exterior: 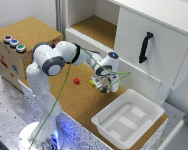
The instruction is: Grasp the purple block and rotate it right
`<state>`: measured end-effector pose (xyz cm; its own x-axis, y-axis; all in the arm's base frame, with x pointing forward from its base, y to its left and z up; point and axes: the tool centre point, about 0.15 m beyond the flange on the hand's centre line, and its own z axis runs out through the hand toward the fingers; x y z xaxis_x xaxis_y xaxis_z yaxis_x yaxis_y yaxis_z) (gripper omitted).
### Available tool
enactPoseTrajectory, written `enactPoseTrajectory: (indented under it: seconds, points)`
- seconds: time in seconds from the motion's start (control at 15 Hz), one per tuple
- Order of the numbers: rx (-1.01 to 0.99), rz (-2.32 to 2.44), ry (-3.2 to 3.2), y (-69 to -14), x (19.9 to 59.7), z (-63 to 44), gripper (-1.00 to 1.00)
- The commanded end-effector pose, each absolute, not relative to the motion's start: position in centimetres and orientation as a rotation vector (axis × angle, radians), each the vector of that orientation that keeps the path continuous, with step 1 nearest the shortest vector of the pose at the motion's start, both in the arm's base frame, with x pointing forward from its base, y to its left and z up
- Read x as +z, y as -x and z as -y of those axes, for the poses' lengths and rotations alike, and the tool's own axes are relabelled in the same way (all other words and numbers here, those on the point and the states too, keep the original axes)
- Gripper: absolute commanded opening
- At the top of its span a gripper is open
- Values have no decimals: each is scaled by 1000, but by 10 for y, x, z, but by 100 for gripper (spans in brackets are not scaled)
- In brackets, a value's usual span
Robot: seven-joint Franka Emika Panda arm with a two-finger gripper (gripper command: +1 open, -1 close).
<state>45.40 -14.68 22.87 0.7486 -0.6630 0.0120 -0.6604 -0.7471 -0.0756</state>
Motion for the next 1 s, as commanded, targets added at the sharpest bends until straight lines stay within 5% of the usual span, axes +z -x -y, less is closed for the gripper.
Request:
enactPoseTrajectory:
  seconds: [0.0,0.8,0.87,0.93]
  points:
    - [-36,-1700,2528,-440,215,167,-100]
    - [-33,-1992,2113,-486,227,185,-100]
    - [3,-1997,2156,-488,229,186,100]
    - [23,-2002,2187,-486,231,186,100]
